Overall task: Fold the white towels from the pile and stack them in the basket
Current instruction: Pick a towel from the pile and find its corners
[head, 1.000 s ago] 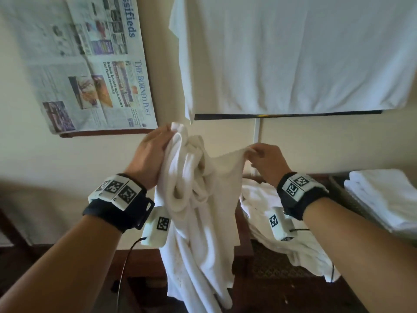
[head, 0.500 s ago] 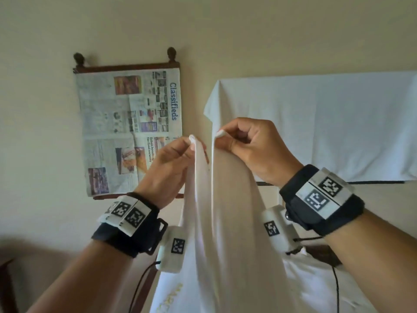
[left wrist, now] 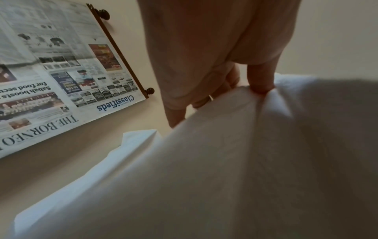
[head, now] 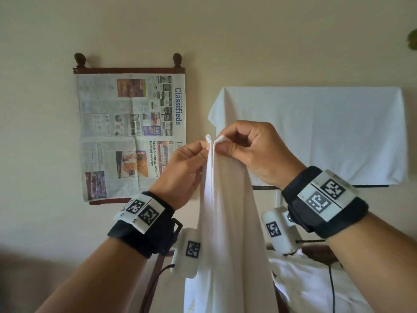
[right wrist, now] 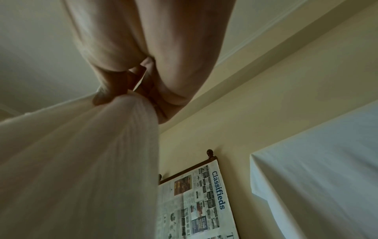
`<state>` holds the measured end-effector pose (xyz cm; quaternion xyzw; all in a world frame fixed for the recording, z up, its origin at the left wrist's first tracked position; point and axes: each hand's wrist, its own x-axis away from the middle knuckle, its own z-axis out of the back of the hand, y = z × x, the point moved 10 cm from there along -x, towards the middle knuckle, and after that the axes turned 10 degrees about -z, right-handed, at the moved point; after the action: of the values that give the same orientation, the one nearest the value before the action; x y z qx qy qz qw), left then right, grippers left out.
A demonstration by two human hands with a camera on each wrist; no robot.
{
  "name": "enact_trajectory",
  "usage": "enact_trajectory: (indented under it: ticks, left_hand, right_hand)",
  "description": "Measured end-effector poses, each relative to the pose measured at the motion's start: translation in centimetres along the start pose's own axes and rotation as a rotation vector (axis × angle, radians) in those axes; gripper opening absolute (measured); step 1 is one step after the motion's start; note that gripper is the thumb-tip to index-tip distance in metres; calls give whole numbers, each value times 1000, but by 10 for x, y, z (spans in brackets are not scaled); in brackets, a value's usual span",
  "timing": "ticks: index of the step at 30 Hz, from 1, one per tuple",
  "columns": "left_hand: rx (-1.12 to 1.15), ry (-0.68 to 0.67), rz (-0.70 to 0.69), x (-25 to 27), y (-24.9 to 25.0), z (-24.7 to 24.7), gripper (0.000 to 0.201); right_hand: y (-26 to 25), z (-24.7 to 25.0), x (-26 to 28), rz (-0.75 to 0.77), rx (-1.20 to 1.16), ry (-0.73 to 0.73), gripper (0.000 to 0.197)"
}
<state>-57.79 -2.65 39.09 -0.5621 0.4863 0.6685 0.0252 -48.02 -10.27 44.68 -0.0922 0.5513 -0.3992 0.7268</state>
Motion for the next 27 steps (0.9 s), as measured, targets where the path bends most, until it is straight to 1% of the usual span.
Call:
enact_trajectory:
  ticks: [2,4,6,9,10,12,15,16,19,21,23,24,25,26,27]
  left_hand:
    - [19,-6,28,4,-3,2,19]
    - [-9,-2,60,9,-9,4,20]
    - [-98,-2,97,16,-16,7,9]
    - [-210,41,137,29,-27,12,20]
    - [-212,69,149,34,-27,11,24]
    - [-255,85,134,43,-27,5,31]
    - [-533,6,28,47,-21,-7,32]
    - [-586,1,15,47,-21,-8,34]
    - [-538,40,92,42,-26,-5,36]
    - [-527,42,145,40,-32,-8,38]
    - [-531,51,175,37,-38,-9,38]
    - [-545,61,195,37,-41,-9,39]
    - [-553,71,216,36,-43,-9,42]
    - [-568,96,225,36,-46,-7,46]
    - [-591,121,236,36,-46,-6,44]
  right_hand:
    - [3,-10,2,-18,60,-41,15]
    - [12,-22,6,-78,137,-132,25]
    - [22,-27,12,-149,135,-170,23]
    - [41,-20,22,-241,56,-76,16]
    - [49,-18,26,-272,40,-36,15]
    - [62,-14,33,-327,27,17,17]
    - [69,-10,38,-317,82,47,15]
    - [69,-8,40,-313,95,54,14]
    - [74,-4,48,-301,73,68,23]
    - [94,-6,63,-391,-97,21,27]
    - [122,-15,84,-516,-317,-60,20]
    - [137,-19,96,-561,-345,-93,20]
    - [152,-23,108,-600,-342,-123,24]
    - [168,-28,122,-644,-321,-159,30]
    - [185,-35,138,-687,-284,-199,30]
